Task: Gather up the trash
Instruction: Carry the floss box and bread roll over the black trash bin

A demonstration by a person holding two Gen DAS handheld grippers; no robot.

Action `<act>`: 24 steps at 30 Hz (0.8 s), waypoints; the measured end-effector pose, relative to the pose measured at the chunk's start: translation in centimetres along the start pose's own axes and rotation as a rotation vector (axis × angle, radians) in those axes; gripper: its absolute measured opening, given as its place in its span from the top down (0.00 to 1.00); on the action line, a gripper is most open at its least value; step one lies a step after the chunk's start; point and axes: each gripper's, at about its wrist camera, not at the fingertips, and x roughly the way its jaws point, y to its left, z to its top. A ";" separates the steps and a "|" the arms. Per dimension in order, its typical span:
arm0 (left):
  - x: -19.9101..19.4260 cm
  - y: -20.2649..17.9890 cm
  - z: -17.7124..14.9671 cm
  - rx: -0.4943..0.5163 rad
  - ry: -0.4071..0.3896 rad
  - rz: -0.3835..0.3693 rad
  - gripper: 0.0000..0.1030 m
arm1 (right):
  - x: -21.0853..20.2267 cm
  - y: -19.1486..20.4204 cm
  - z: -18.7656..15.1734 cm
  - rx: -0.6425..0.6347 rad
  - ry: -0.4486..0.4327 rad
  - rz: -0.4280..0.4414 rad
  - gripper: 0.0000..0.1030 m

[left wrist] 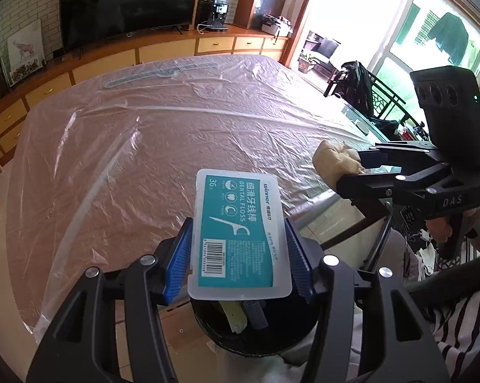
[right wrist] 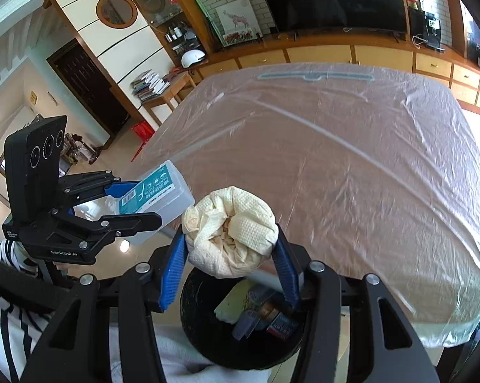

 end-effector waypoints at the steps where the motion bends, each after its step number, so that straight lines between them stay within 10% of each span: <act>1: -0.1 -0.1 -0.2 0.005 0.003 -0.004 0.46 | 0.0 0.0 -0.1 0.000 0.005 0.001 0.51; 24: 2.3 -3.3 -5.1 0.138 0.161 -0.048 0.46 | 1.4 1.6 -5.3 -0.047 0.159 -0.002 0.51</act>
